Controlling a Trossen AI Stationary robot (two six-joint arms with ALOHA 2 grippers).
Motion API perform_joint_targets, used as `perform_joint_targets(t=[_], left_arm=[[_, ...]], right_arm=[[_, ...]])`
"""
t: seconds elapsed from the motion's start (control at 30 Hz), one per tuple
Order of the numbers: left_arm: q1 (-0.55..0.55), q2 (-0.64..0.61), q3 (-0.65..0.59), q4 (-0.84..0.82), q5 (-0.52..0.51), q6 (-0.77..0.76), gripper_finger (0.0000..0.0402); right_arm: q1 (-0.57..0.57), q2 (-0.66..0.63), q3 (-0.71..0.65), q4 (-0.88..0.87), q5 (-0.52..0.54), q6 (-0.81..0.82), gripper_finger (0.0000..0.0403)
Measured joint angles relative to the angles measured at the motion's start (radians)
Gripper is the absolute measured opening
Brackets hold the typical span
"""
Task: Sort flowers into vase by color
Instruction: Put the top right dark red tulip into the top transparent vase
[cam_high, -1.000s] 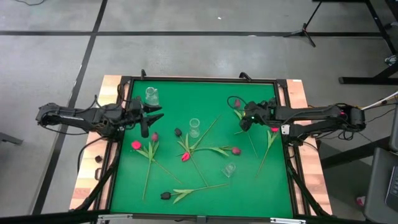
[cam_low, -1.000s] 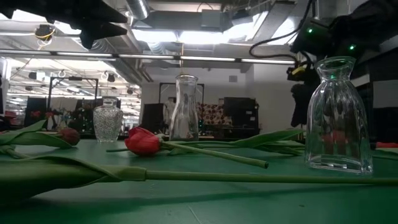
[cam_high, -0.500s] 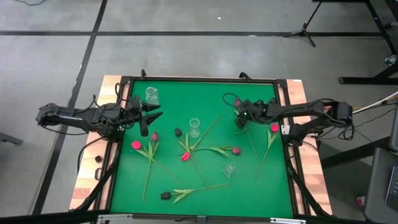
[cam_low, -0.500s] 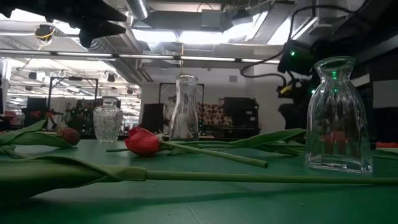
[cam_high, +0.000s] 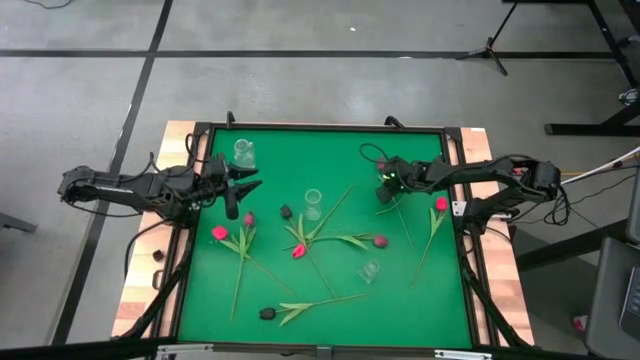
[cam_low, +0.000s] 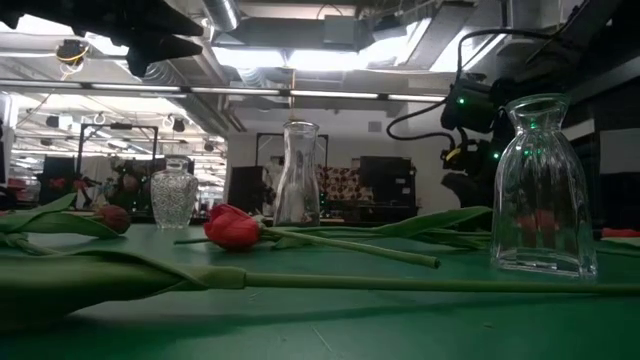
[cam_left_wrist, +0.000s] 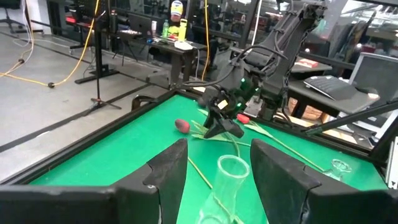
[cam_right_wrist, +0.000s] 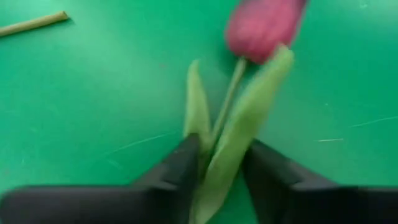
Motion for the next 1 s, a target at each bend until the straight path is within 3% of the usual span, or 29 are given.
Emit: perform_joint_targets(t=[0.07, 0.13, 0.37, 1.0], left_arm=[[0.000, 0.000, 0.000, 0.000, 0.000, -0.001, 0.0172], [0.000, 0.000, 0.000, 0.000, 0.000, -0.008, 0.0172], [0.000, 0.000, 0.000, 0.000, -0.024, -0.095, 0.0172], [0.000, 0.000, 0.000, -0.002, -0.077, -0.184, 0.0172]], right_arm=[[0.000, 0.000, 0.000, 0.000, -0.008, 0.000, 0.0046], [0.000, 0.000, -0.001, 0.000, -0.007, -0.001, 0.0014], [0.000, -0.002, 0.031, -0.009, -0.018, 0.005, 0.0007], [0.000, -0.004, 0.403, 0.101, -0.088, -0.138, 0.0002]])
